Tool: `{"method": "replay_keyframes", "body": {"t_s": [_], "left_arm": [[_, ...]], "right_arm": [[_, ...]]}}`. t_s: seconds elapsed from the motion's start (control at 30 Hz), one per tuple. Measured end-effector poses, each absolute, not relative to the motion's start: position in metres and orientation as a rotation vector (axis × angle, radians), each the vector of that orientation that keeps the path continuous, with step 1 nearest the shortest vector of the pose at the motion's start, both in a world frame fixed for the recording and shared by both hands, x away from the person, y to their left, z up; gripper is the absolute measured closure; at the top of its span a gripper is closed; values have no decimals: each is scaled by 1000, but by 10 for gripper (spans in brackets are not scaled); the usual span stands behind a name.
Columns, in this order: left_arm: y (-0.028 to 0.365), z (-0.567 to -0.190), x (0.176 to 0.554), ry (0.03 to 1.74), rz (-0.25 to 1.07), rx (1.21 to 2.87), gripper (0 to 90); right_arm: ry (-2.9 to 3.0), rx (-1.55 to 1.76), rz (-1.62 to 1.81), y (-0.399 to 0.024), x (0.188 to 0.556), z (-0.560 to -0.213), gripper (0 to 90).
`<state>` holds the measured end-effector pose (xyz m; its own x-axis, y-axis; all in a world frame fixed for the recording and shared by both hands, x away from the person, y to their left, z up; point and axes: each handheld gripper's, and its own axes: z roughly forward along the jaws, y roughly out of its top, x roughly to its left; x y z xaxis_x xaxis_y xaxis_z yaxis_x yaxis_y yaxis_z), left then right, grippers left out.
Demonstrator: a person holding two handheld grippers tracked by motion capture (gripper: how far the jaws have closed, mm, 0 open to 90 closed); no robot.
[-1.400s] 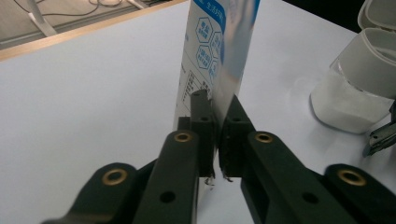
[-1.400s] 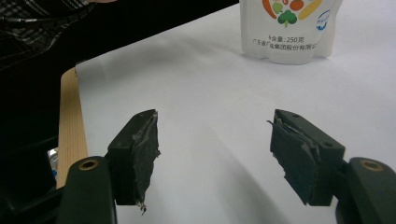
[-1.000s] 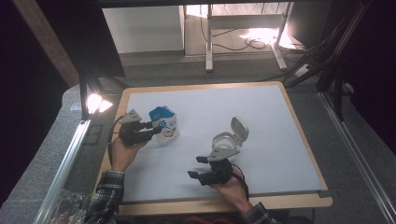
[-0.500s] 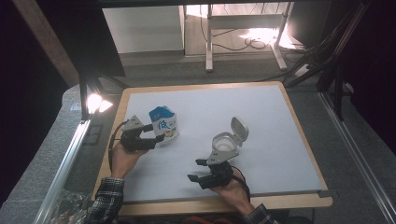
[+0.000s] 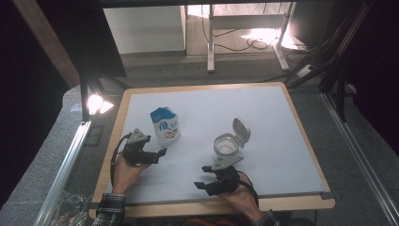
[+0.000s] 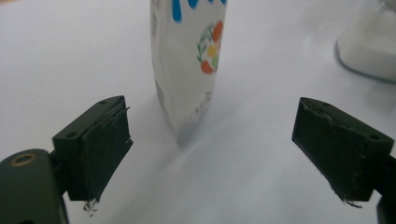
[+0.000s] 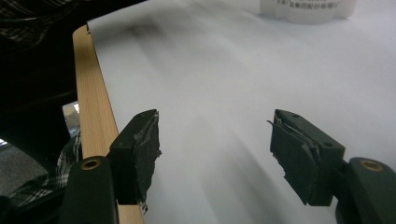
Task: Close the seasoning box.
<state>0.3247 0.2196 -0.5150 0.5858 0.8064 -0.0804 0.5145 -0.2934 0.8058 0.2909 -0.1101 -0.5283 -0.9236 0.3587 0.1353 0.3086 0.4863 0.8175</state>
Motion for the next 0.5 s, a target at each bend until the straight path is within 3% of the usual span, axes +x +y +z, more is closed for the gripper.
{"method": "replay_keyframes", "body": {"t_s": [0.5], "left_arm": [[200,-542,299,1129,397,2075,88]], "right_arm": [[2671,618,1353,-144,282,-529,331]]}}
